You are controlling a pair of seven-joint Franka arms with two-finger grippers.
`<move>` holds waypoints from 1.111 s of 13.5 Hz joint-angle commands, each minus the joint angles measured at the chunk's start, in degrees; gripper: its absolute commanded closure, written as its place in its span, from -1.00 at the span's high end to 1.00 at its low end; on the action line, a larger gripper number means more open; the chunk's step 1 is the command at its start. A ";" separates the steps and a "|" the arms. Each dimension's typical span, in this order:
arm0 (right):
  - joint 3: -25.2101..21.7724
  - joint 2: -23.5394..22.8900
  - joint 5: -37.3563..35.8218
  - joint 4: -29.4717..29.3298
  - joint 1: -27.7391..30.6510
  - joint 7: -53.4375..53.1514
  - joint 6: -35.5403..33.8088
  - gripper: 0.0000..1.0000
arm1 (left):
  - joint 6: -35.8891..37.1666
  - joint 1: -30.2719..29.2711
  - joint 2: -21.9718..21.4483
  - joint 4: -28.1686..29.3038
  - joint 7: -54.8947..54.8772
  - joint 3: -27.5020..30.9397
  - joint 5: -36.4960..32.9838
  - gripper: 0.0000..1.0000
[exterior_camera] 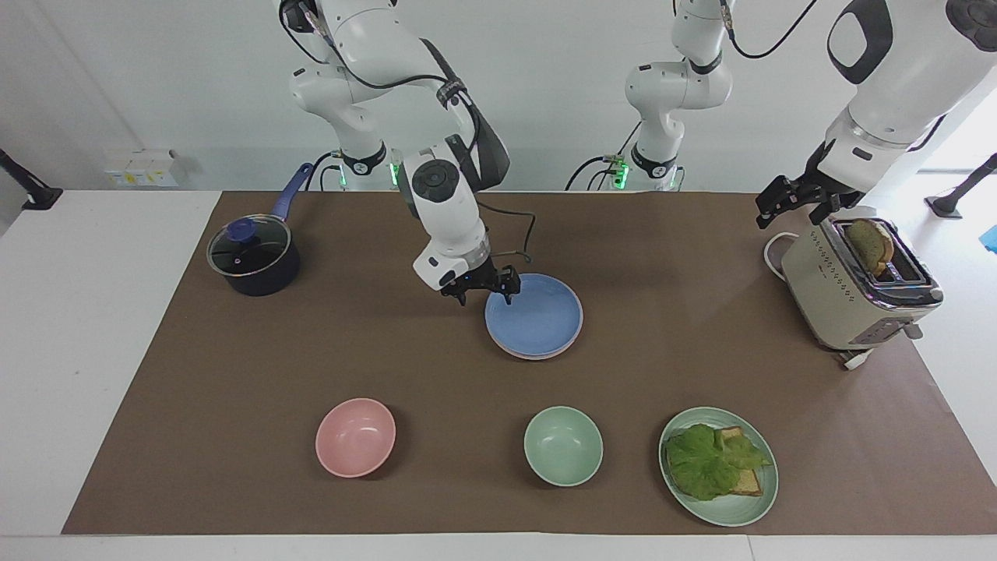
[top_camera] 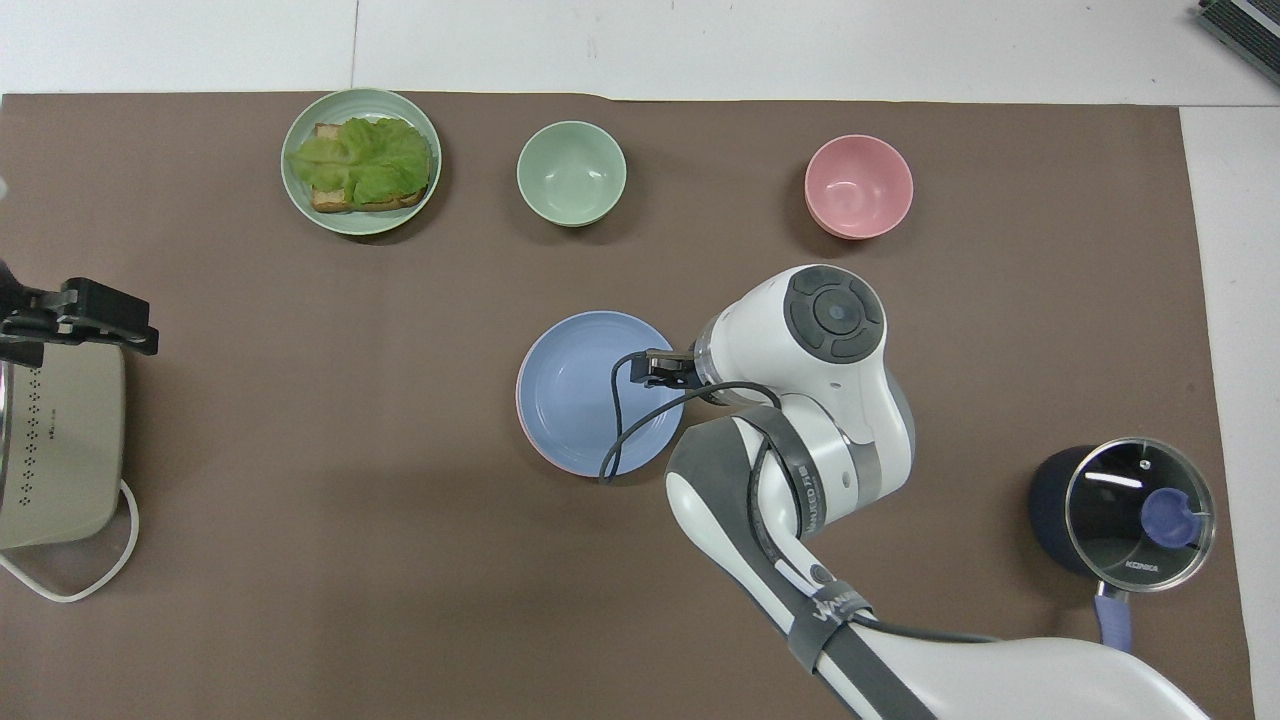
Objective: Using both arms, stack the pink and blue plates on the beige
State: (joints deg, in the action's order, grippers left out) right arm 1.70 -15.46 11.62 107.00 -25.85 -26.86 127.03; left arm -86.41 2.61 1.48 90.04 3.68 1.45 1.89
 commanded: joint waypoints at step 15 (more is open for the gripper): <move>-0.64 19.50 -12.94 -4.96 18.10 9.89 -20.76 1.00 | 0.89 -0.59 -0.08 -0.57 -0.26 -0.39 -0.31 1.00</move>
State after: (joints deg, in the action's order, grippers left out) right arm 0.68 1.12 -0.20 101.79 -9.42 -19.13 108.83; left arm -86.41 2.61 1.48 90.04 3.68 1.45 1.89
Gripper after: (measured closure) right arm 0.000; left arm 0.000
